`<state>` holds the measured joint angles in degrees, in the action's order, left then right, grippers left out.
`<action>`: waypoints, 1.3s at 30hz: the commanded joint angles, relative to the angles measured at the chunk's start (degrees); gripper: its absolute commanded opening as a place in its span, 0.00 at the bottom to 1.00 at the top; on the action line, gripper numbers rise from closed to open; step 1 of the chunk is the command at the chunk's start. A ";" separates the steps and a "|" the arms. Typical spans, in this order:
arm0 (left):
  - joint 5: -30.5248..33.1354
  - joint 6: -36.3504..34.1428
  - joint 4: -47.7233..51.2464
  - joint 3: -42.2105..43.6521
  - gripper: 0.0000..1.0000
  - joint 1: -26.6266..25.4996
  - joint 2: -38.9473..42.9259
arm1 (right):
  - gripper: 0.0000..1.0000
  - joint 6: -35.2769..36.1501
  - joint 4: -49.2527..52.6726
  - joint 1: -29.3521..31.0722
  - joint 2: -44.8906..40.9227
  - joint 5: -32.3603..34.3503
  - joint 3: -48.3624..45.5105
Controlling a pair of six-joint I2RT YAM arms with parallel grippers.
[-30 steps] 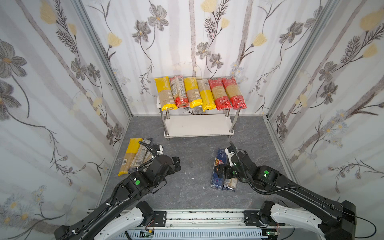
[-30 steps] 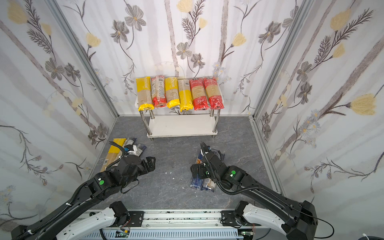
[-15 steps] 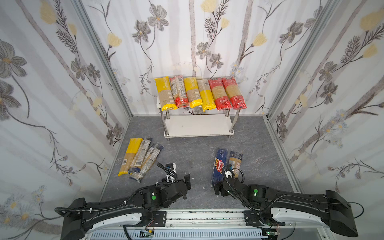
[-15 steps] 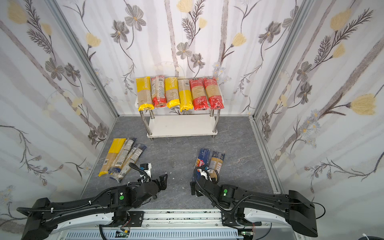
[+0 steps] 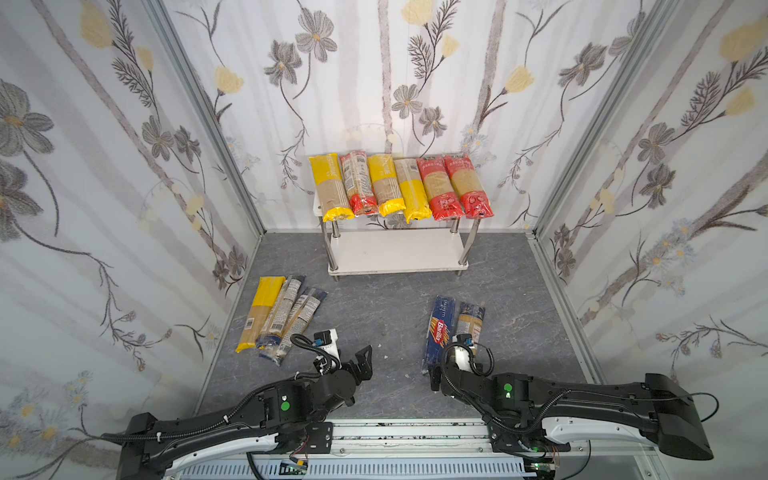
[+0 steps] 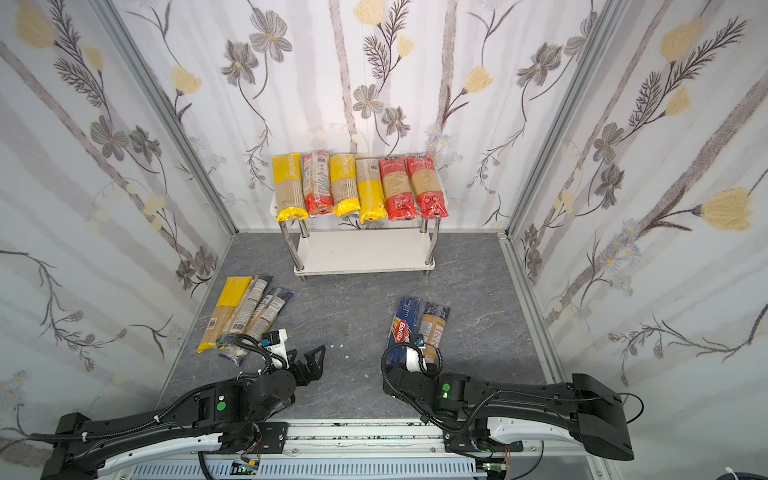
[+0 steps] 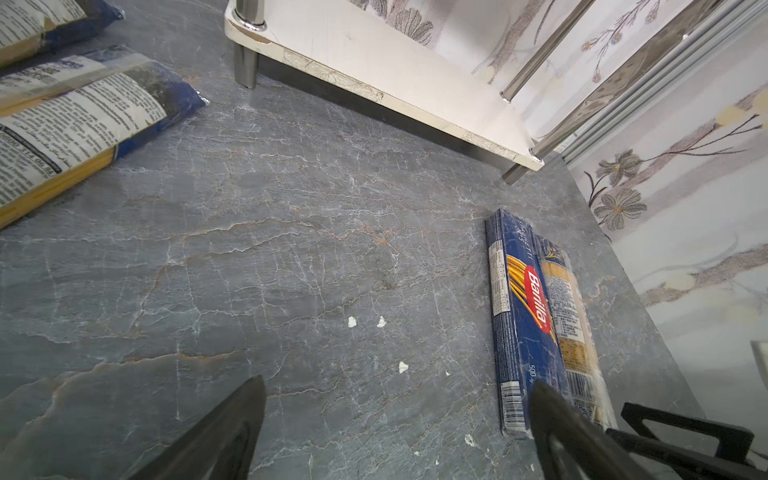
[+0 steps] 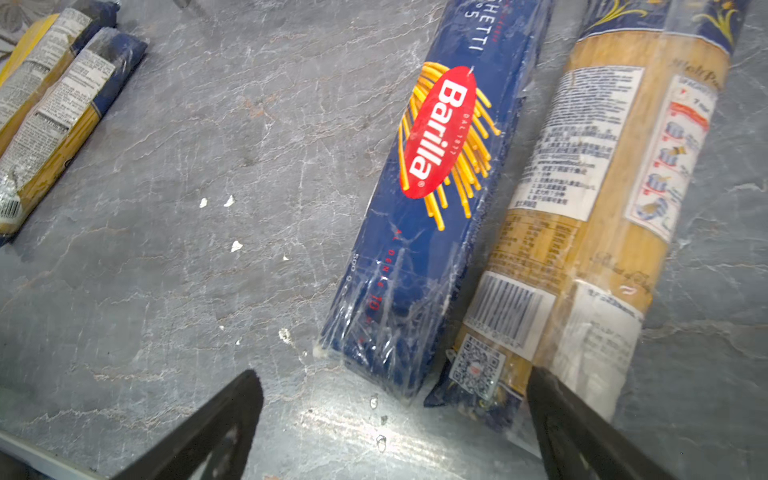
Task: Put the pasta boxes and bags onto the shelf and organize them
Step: 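Lower the right gripper onto the blue-and-gold spaghetti bag and close it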
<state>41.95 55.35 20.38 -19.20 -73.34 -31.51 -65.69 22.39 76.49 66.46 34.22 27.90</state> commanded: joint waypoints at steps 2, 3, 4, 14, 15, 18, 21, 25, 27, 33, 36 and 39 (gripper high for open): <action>2.88 -2.95 -1.39 -0.98 1.00 0.28 -1.32 | 1.00 -6.14 6.01 -1.23 -1.69 3.99 -1.06; 3.03 -3.42 -1.56 -1.43 1.00 0.55 -1.82 | 1.00 -6.20 6.00 -2.22 -2.25 3.17 -1.96; 3.08 -3.70 -1.59 -1.84 1.00 0.76 -2.22 | 1.00 -6.03 5.83 -3.04 -2.65 2.46 -2.50; -6.75 -10.05 -4.59 -5.75 1.00 10.92 -8.89 | 1.00 -1.94 3.28 -13.06 -5.46 -2.31 -7.21; -7.19 -10.69 -5.03 -6.00 1.00 11.48 -9.43 | 1.00 -1.26 2.56 -13.96 -4.96 -3.10 -7.27; -8.99 -12.46 -6.46 -6.84 1.00 12.97 -11.13 | 1.00 -0.17 0.71 -15.11 -1.75 -4.15 -6.82; -10.46 -13.75 -7.24 -7.50 1.00 14.09 -12.47 | 0.99 0.11 -1.21 -15.07 3.12 -5.38 -5.50; -11.26 -15.48 -7.65 -7.52 1.00 15.36 -13.04 | 0.94 -0.39 -3.30 -14.97 11.25 -7.66 -3.62; -11.94 -16.30 -7.72 -7.47 1.00 16.15 -12.92 | 0.92 -1.24 -4.55 -14.55 14.33 -8.57 -3.17; -13.21 -16.68 -7.97 -7.65 1.00 17.70 -12.12 | 0.80 -3.94 -5.18 -13.22 19.00 -8.56 -2.48; -13.52 -16.60 -7.99 -7.48 1.00 17.88 -11.66 | 0.62 -4.70 -4.68 -13.08 19.15 -8.64 -2.51; -13.82 -16.34 -8.00 -7.00 1.00 17.93 -10.75 | 0.49 -5.40 -4.12 -12.47 18.32 -8.55 -2.90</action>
<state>27.97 39.18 13.74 -26.24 -55.42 -42.83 -68.64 17.21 63.53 84.79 33.91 25.50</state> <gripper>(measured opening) 0.998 0.507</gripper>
